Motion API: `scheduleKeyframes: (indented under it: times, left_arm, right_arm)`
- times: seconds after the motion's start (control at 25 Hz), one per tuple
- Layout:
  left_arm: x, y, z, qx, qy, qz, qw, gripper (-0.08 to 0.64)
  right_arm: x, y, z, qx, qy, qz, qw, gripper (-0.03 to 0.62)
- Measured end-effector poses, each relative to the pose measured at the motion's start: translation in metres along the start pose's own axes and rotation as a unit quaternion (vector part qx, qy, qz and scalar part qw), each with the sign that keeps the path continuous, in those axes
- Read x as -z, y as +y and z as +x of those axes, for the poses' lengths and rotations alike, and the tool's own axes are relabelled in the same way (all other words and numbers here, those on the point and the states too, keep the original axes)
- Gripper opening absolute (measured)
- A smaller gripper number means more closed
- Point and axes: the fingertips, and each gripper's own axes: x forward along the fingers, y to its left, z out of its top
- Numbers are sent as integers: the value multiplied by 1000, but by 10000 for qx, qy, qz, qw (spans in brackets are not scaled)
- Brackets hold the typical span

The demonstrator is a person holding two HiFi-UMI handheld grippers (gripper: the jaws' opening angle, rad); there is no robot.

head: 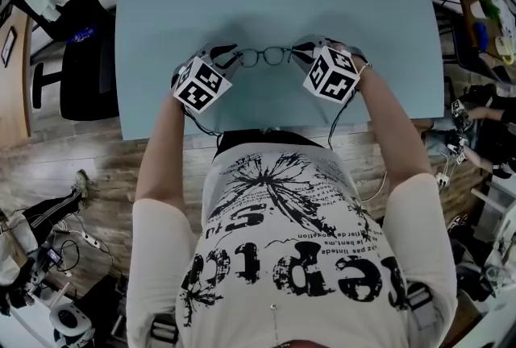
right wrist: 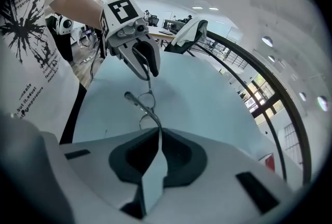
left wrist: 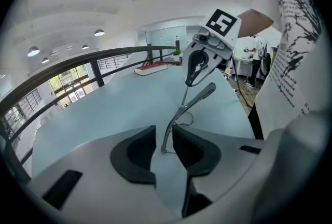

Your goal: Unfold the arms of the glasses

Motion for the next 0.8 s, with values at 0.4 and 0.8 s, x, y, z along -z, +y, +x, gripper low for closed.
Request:
scheduleKeyframes:
  times: [0.4, 0.8]
  left_arm:
    - [11, -10, -28, -801, -320, -387, 9955, 179]
    - [-30, -28, -113, -2734, -1749, -1447, 9347, 39]
  right_arm:
    - [10, 4, -12, 718, -429, 696, 9941, 141]
    - [5, 12, -81, 2139, -1555, 2262, 9375, 12]
